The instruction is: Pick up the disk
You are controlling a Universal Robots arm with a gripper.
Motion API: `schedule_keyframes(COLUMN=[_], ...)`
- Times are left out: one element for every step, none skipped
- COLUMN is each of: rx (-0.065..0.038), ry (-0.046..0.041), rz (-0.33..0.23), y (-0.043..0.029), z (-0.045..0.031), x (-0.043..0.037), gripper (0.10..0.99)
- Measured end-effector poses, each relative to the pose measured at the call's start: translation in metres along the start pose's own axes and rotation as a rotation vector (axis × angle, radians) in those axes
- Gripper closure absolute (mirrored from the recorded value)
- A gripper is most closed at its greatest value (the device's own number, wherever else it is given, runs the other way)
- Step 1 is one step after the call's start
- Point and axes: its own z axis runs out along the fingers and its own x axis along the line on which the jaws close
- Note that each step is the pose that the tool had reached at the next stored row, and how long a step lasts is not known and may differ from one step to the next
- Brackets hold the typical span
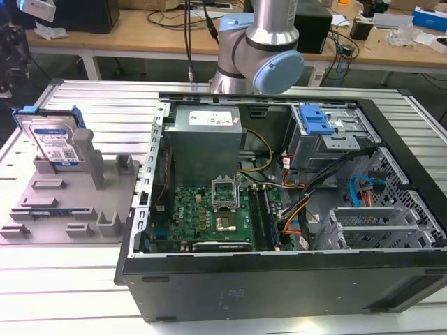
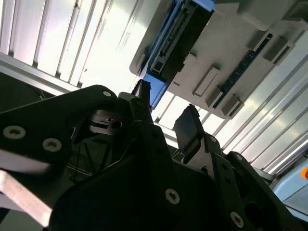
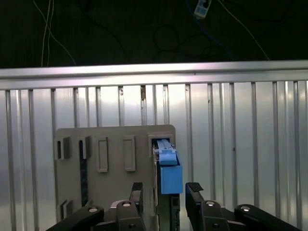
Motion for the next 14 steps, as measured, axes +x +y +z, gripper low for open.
schedule_keyframes(rx=[0.000,0.000,0.000,0.000,0.000,0.000,0.000,0.000,0.000,0.000,0.000,0.000,0.000,0.000], ry=[0.0000,0.0000,0.0000,0.0000,0.0000,0.0000,-0.0001,0.0000,0.0000,0.0000,0.0000,0.0000,-0.0001,0.0000], rz=[0.000,0.000,0.000,0.000,0.000,0.000,0.000,0.000,0.000,0.000,0.000,0.000,0.000,0.000], y=[0.0001,0.0001,0.0001,0.0001,0.0000,0.0000,0.0000,0.0001,0.0001,0.0002,0.0002,0.0003,0.0005,0.0006], z=[0.0000,0.0001,0.0004,0.0010,0.0022,0.0030,0.0039,0.0053,0.0069,0.0090,0.0100,0.0109,0.0121,0.0131], x=[0.0000,-0.0001,-0.0003,-0.0003,-0.0003,-0.0004,-0.0004,-0.0005,-0.0006,-0.0009,-0.0010,-0.0012,-0.0015,-0.0017], gripper=[0.604,0.604,0.604,0.604,0.604,0.604,0.604,0.604,0.604,0.604,0.604,0.604,0.604,0.604])
